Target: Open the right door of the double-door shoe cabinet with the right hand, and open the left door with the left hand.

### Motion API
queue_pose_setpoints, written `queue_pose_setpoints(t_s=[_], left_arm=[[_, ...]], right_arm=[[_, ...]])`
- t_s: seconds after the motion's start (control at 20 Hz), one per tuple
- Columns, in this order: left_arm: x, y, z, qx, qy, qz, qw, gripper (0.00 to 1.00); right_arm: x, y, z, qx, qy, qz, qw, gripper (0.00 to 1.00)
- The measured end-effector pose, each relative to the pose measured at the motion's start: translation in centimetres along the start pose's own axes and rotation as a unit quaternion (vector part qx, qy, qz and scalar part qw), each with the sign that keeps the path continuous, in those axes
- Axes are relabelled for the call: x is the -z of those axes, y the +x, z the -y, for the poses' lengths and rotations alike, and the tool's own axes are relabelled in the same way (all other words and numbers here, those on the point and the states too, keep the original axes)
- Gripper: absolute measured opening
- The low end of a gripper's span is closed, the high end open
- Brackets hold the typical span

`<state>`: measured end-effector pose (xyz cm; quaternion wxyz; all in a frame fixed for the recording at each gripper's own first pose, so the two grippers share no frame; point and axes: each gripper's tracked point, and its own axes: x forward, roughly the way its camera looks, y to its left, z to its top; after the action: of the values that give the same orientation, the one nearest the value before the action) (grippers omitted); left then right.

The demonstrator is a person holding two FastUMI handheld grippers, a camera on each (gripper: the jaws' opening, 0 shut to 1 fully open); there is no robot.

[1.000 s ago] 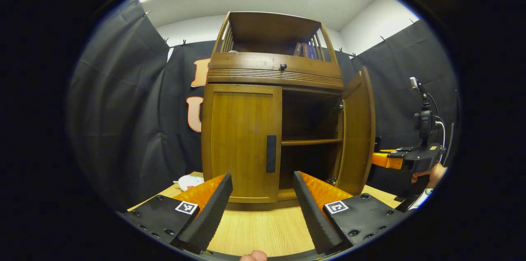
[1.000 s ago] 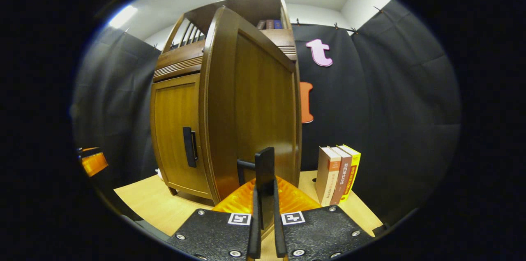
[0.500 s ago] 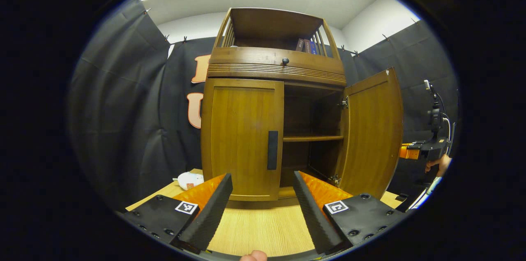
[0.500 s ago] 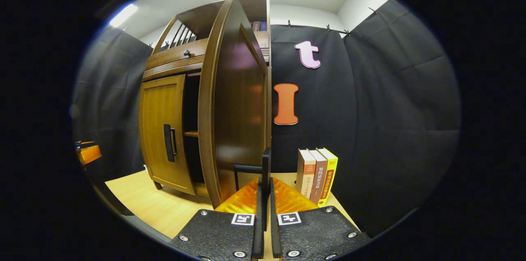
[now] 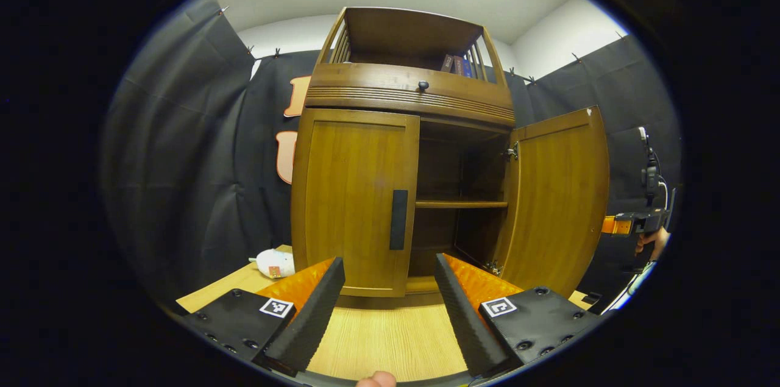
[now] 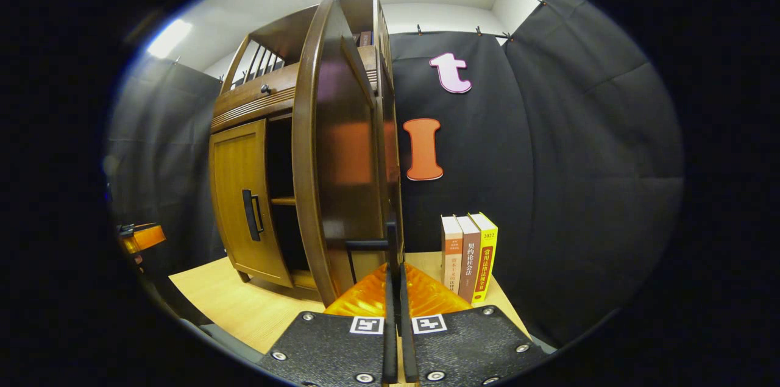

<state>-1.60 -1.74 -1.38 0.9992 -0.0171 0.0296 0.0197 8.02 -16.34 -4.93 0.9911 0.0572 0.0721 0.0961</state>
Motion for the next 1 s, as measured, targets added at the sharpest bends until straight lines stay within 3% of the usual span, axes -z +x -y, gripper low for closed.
queue_pose_setpoints(t_s=[0.25, 0.3, 0.35, 0.4, 0.45, 0.5, 0.55, 0.6, 0.65, 0.7, 0.85, 1.0], left_arm=[[0.7, 1.2, 1.0, 0.008, 0.005, -0.004, 1.000, 0.93], [0.7, 1.6, 1.2, 0.012, 0.006, -0.006, 1.000, 0.99], [0.6, 2.2, 1.5, 0.016, 0.010, -0.004, 1.000, 0.99], [0.2, 2.9, 1.7, 0.020, 0.015, 0.000, 1.000, 0.99], [0.0, 3.8, 2.1, 0.026, 0.016, 0.002, 1.000, 0.99], [0.0, 4.9, 2.4, 0.033, 0.016, 0.001, 0.999, 0.99], [-0.4, 6.2, 2.8, 0.043, 0.015, 0.001, 0.999, 0.93], [-0.7, 7.4, 3.0, 0.048, 0.016, 0.004, 0.999, 0.96], [-1.1, 8.8, 3.0, 0.052, 0.018, 0.007, 0.998, 0.95], [-1.3, 10.1, 3.0, 0.052, 0.022, 0.009, 0.998, 0.93], [-1.4, 14.1, 3.0, 0.050, 0.038, 0.010, 0.998, 0.97], [-0.7, 17.5, 2.5, 0.045, 0.047, 0.002, 0.998, 0.99]], right_arm=[[-0.1, -2.6, 1.7, 0.022, 0.006, 0.011, 1.000, 0.04], [0.1, -2.9, 2.2, 0.031, 0.002, 0.010, 0.999, 0.12], [-0.1, -3.2, 2.4, 0.037, -0.004, 0.015, 0.999, 0.05], [-0.3, -3.5, 2.3, 0.040, -0.005, 0.018, 0.999, 0.12], [-0.4, -3.9, 2.2, 0.044, -0.005, 0.018, 0.999, 0.05], [-0.3, -4.2, 2.2, 0.052, -0.007, 0.016, 0.998, 0.05], [-0.3, -4.4, 2.2, 0.060, -0.010, 0.012, 0.998, 0.06], [-0.3, -4.6, 2.1, 0.067, -0.014, 0.010, 0.998, 0.14], [-0.4, -4.9, 1.7, 0.073, -0.019, 0.011, 0.997, 0.08], [-0.5, -5.1, 1.4, 0.078, -0.024, 0.014, 0.997, 0.10], [-0.1, -5.7, 0.6, 0.089, -0.045, 0.014, 0.995, 0.45], [0.5, -6.5, -0.4, 0.087, -0.027, 0.013, 0.996, 0.80]])
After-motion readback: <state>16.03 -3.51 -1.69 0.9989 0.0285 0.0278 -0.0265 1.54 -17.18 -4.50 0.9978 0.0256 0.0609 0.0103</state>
